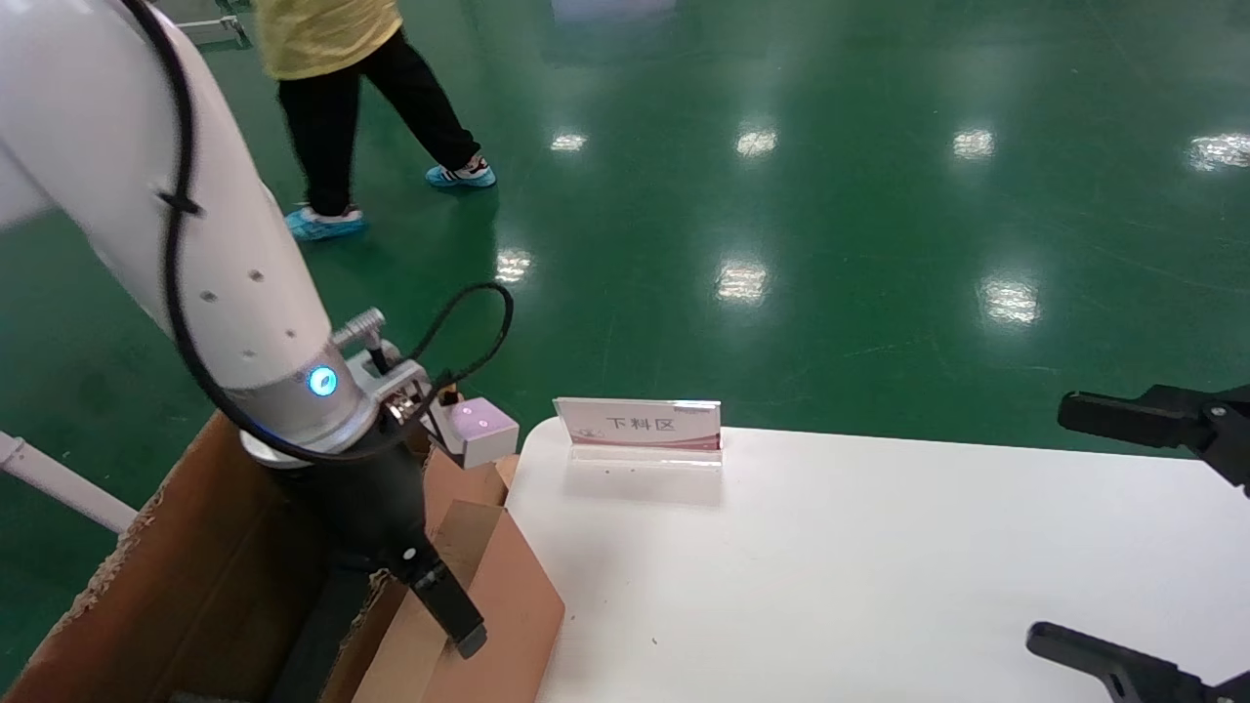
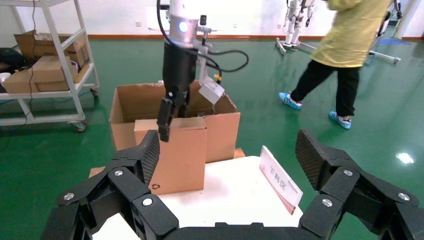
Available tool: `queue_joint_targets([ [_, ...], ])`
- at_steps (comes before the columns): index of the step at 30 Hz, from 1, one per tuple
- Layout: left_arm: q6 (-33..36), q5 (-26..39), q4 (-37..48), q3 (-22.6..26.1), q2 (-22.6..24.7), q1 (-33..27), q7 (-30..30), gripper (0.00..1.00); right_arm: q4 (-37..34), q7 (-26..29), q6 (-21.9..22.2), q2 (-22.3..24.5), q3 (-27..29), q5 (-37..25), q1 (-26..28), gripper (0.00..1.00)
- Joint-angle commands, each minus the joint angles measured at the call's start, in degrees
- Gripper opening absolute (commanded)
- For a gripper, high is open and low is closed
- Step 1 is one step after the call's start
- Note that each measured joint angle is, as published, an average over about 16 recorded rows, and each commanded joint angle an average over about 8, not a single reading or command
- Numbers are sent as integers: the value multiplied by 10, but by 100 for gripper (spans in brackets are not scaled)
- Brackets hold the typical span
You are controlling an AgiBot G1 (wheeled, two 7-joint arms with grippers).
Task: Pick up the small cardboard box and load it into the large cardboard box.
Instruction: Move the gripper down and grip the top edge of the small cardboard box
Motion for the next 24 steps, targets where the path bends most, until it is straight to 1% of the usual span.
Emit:
queue_joint_targets([
  [1, -13, 12, 11, 3, 3, 17, 6, 100, 0, 0, 0, 0, 0, 0, 0, 100],
  [5, -24, 22, 23, 4, 7, 30, 11, 100, 0, 0, 0, 0, 0, 0, 0, 100],
  [6, -25, 24, 25, 4, 8, 32, 11, 94, 0, 0, 0, 0, 0, 0, 0, 100],
  [13, -33, 31, 33, 4, 11, 40, 15, 7, 0, 0, 0, 0, 0, 0, 0, 100],
  [14, -34, 32, 34, 4, 12, 41, 15, 0, 0, 0, 0, 0, 0, 0, 0, 95],
  [21, -36, 34, 38, 5, 13, 44, 16, 0, 0, 0, 0, 0, 0, 0, 0, 8],
  [22, -37, 35, 38, 5, 13, 44, 16, 0, 0, 0, 0, 0, 0, 0, 0, 0],
  [24, -37, 35, 38, 5, 13, 45, 16, 0, 0, 0, 0, 0, 0, 0, 0, 0],
])
